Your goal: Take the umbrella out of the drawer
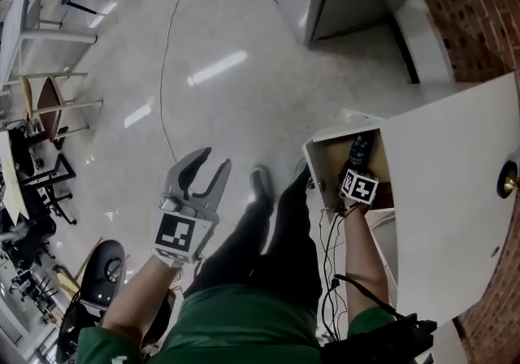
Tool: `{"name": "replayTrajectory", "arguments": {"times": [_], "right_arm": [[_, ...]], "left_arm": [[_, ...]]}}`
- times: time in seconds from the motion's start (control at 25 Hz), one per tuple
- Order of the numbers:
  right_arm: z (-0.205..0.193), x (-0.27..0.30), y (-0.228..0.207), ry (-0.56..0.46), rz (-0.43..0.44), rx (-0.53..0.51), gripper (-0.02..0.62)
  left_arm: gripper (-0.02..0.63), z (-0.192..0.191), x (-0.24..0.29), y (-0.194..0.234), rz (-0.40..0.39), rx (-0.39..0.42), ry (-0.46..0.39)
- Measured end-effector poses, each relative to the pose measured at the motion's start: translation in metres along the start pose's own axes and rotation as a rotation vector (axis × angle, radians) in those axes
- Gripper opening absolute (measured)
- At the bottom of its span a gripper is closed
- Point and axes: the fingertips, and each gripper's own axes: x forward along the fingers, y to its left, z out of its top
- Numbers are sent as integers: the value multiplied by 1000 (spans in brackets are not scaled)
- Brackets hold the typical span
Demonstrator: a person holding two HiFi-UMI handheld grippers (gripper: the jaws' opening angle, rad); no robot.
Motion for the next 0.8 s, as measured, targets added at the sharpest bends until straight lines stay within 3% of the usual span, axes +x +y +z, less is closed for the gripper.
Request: {"name": "replayTrajectory", "arguments": {"times": [0.44,0.68,0.8], "right_arm": [[2,-94,46,-119,62,-89,178],[-2,-173,85,-192,143,-72,179],[8,-224,94,-276,167,-51,179]], "left_arm": [[147,34,-32,-18,-53,40,-110],[146,58,-70,-27,-65,63,-170],[143,72,-89,-29,-76,66,-217]]}}
